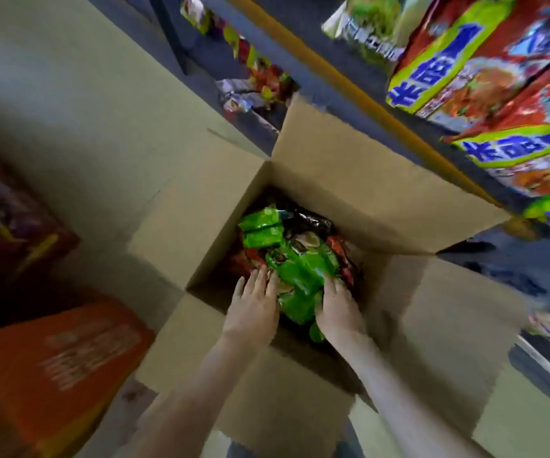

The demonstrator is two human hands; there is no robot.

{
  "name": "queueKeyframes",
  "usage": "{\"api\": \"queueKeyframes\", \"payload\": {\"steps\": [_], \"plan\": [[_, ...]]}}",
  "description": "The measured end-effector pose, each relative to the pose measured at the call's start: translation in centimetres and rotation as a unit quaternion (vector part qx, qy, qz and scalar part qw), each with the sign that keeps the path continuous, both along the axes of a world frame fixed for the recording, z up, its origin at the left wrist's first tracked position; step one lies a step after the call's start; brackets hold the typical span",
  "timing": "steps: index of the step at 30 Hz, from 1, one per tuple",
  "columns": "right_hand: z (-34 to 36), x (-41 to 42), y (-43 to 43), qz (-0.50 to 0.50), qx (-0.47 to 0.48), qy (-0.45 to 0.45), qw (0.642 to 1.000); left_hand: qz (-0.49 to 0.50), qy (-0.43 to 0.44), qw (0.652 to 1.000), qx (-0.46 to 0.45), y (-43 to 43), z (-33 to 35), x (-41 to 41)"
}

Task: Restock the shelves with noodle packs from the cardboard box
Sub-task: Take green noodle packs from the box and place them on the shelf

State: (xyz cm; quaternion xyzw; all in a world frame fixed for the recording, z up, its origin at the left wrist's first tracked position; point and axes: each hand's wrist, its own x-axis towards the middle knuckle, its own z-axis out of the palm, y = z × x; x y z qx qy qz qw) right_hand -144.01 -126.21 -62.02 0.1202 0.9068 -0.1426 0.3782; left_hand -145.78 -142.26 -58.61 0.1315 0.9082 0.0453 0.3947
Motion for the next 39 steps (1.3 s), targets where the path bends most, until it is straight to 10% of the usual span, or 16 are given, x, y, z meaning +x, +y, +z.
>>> {"api": "queueKeyframes", "payload": {"steps": [15, 23, 39], "plan": [[-16.3, -5.2, 0.6, 0.105, 0.085, 0.047, 0.990, -0.052, 0.052, 0.997, -0.025, 1.6, -13.6, -0.7], [-3.3, -2.6, 0.7, 0.214, 0.027, 0.051, 0.975, -0.197, 0.159, 0.967, 0.002, 3.9, -4.6, -1.8], [31.4, 4.2, 4.3, 0.112, 0.023, 0.166, 0.979, -0.251, 0.315, 0.905, 0.134, 7.1, 25.9, 1.5]]}}
